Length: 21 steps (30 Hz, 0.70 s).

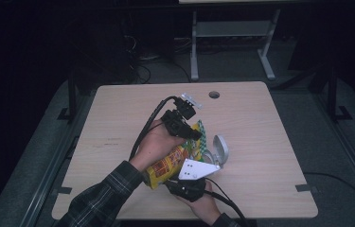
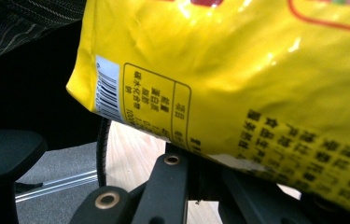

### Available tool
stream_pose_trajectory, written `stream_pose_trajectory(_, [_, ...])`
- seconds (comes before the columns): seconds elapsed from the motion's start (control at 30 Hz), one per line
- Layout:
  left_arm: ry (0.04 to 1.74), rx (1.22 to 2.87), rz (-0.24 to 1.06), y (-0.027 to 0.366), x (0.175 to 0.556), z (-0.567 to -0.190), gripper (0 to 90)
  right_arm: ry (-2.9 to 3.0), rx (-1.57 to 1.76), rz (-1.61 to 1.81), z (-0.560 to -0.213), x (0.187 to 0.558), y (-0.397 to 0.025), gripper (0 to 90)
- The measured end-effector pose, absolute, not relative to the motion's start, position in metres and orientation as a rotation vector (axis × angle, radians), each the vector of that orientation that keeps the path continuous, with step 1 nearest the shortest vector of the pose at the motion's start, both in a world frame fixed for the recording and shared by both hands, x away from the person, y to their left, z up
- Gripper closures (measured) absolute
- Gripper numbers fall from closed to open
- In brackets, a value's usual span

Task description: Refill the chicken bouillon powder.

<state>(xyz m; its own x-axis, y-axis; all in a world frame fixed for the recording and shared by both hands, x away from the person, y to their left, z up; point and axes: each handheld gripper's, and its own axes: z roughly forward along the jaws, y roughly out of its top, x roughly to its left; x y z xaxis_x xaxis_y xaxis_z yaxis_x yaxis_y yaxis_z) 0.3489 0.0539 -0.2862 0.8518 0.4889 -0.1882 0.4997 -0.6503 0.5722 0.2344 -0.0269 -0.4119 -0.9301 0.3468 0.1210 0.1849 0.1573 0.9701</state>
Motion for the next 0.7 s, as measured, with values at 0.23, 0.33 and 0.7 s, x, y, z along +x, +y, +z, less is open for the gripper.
stream_pose_trajectory(0.23, [0.718,2.394,-0.024,0.0535,0.3490,-0.2858,89.8,2.286,0.527,1.889,-0.4114,0.2339,-0.0266,90.0])
stream_pose_trajectory(0.33, [0.716,2.398,-0.023,0.0534,0.3490,-0.2860,89.8,2.287,0.529,1.890,-0.4115,0.2337,-0.0267,90.0])
stream_pose_trajectory(0.7, [0.719,2.397,-0.023,0.0529,0.3493,-0.2865,89.8,2.287,0.528,1.891,-0.4115,0.2336,-0.0266,90.0])
